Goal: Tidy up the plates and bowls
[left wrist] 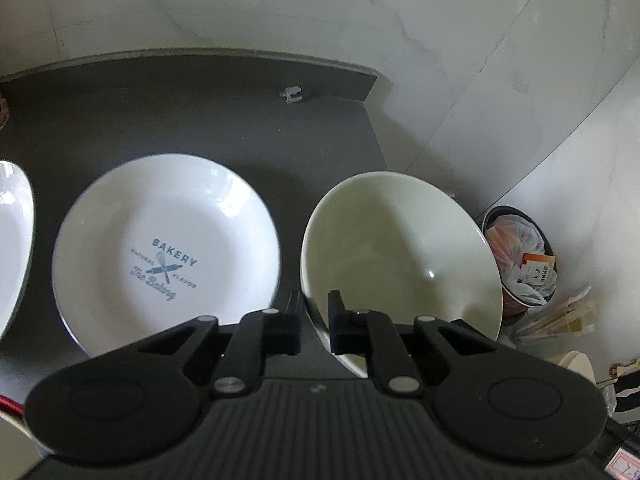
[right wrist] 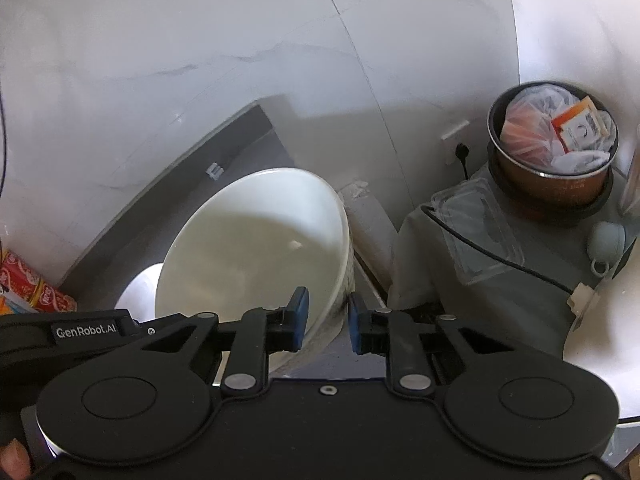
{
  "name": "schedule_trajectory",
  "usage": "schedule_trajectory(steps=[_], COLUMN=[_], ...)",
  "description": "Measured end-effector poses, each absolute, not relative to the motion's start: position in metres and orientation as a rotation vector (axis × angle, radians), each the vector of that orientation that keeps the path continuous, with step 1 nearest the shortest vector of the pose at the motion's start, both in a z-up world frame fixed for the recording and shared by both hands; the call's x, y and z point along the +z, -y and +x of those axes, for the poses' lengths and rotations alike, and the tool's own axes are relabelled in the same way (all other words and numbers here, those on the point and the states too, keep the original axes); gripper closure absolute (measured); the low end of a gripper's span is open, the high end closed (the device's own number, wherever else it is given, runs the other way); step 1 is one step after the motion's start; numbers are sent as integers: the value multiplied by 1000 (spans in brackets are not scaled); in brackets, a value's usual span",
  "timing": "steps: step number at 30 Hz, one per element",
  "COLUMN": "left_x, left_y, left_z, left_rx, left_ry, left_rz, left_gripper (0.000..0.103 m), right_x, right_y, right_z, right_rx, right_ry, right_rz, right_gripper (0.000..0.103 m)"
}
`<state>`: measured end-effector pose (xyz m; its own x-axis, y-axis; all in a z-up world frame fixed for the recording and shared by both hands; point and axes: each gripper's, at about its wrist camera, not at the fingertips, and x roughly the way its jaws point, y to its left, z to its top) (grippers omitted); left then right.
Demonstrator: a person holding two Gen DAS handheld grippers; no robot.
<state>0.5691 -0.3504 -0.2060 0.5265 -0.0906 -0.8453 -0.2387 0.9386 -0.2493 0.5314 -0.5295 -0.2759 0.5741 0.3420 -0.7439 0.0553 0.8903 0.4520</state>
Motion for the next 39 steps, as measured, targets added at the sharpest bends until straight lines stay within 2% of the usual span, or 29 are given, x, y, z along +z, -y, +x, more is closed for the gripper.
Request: schedule_trajectory(steps=[20, 39], left_x=[-130, -99], left_y=[293, 212], left_z=[495, 401], left_rx=[28, 5], left_ry=[-896, -876], left_rz=[-354, -380], left_gripper=[93, 93], right_x=[-190, -154], right_y=[479, 406], right_z=[459, 373], right_rx=[189, 222], right_ry=[-826, -826], right_rz=[401, 374], right_gripper=[82, 82])
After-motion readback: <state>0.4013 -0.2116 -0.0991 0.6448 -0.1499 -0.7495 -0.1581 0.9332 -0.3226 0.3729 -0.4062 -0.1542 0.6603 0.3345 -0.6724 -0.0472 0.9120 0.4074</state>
